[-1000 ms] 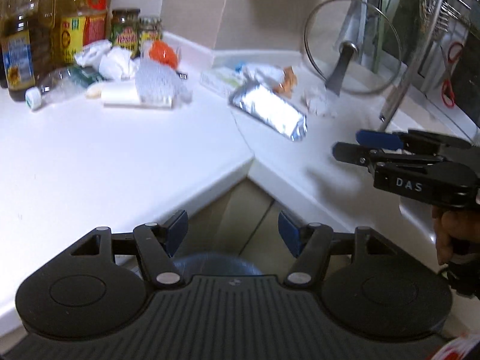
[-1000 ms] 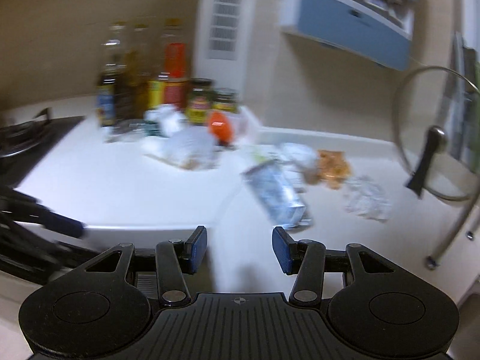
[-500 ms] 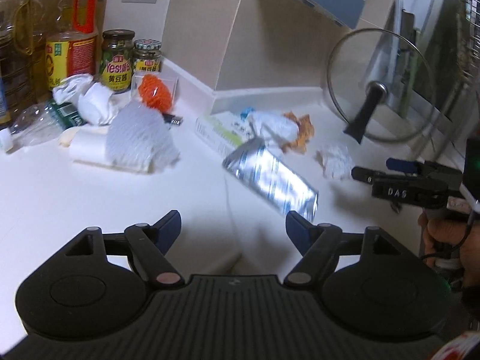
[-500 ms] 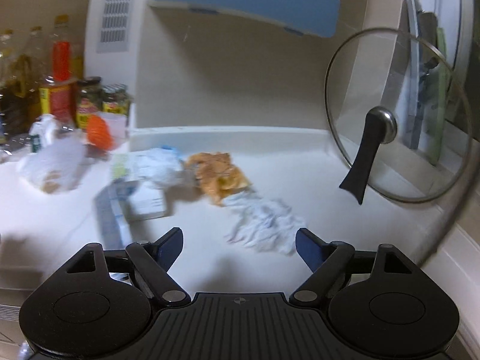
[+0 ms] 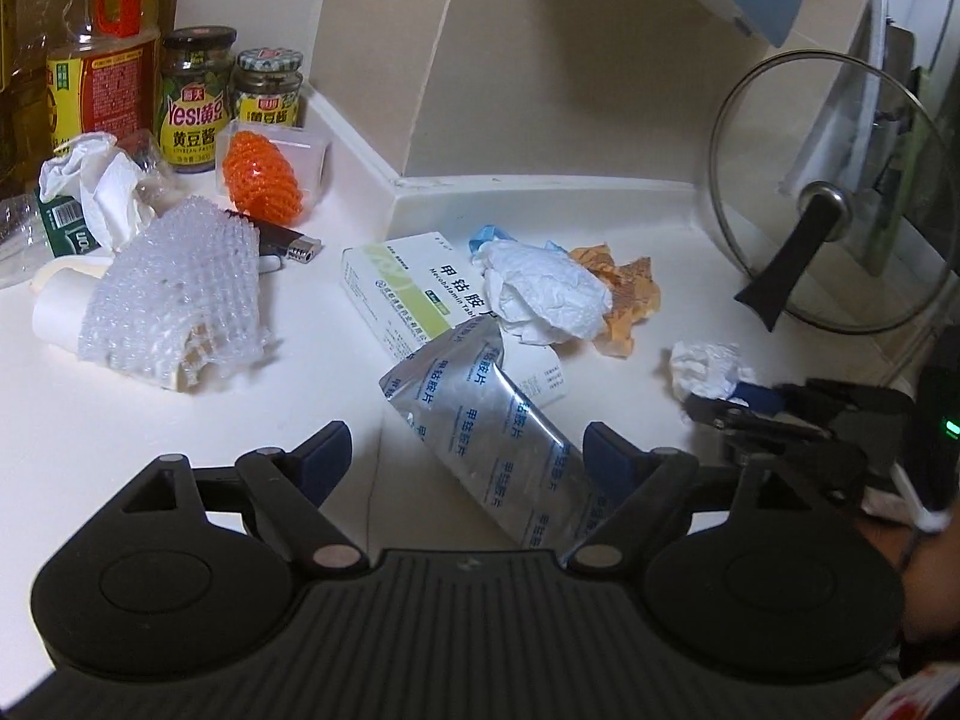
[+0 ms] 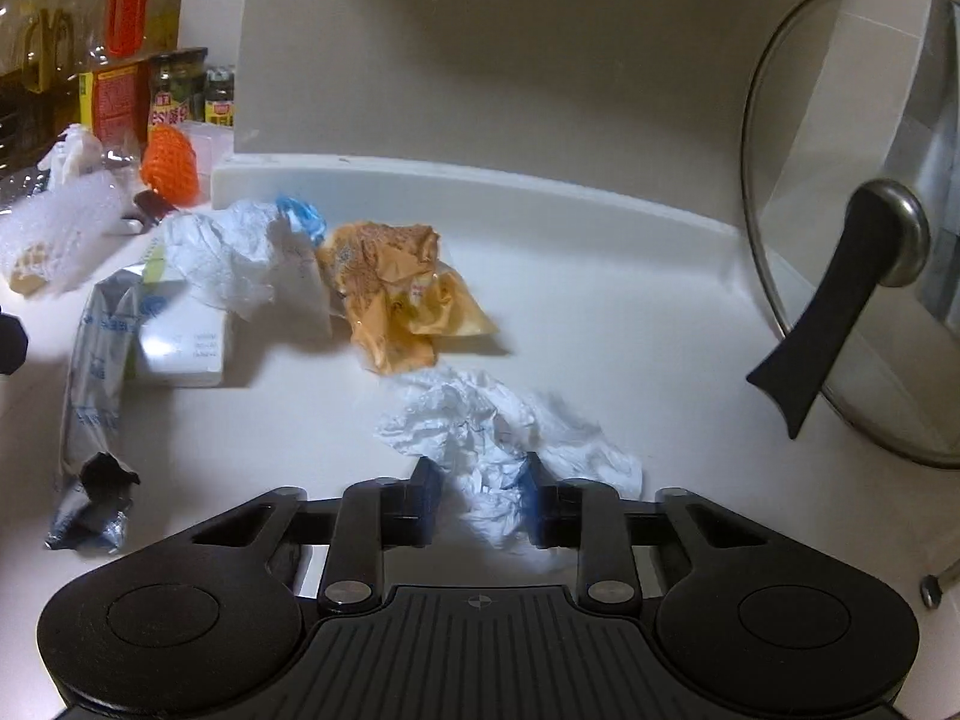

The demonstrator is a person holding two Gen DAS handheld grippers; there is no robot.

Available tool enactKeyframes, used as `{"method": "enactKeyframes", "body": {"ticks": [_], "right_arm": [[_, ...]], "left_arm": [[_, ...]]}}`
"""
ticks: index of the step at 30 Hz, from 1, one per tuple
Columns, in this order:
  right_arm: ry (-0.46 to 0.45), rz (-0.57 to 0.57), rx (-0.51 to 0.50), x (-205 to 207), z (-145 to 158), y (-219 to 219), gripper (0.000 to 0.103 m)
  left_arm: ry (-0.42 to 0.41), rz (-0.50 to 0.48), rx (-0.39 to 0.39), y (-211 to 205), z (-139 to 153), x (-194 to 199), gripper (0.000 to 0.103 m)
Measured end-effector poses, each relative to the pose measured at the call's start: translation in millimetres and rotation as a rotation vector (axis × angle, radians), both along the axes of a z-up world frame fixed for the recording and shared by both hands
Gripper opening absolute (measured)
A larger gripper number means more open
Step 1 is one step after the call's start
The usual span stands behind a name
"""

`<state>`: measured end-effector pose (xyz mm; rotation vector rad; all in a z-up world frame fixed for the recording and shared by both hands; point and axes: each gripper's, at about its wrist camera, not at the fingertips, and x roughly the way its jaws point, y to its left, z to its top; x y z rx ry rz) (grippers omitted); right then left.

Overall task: Collect trash
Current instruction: 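Grasp the silver foil blister pack with the left tool while the right tool grasps crumpled white tissue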

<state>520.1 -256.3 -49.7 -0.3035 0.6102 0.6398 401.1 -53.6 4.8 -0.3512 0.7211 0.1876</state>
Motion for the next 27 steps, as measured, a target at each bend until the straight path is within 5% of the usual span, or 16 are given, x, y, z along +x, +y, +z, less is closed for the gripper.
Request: {"method": "enactKeyframes", "body": {"ticks": [11,21,24,27], "right_arm": [[0.154,0.456,0.140,-73.2,14.4,18.7,0.020],[0.101,0.228,0.150,-59.8,19.9,-12.8,0.020],[0.111,0.184,0.151,-59.3,16.8,-18.4,0.020],[0.120,0.148,0.158,-62.1,16.4,-19.8,0.020]], "left_arm": [[0.065,0.002,0.013,-1.4,-9.4,23.3,0.085],[0.147,-0.022,0.134,-2.0,-11.0,13.3,0.083],[0.169,-0.044,0.133,-0.3,-14.7,4.2,0.072],[0.187,-0.067,0.114,3.6,-19.8,-1.8,0.041]]}}
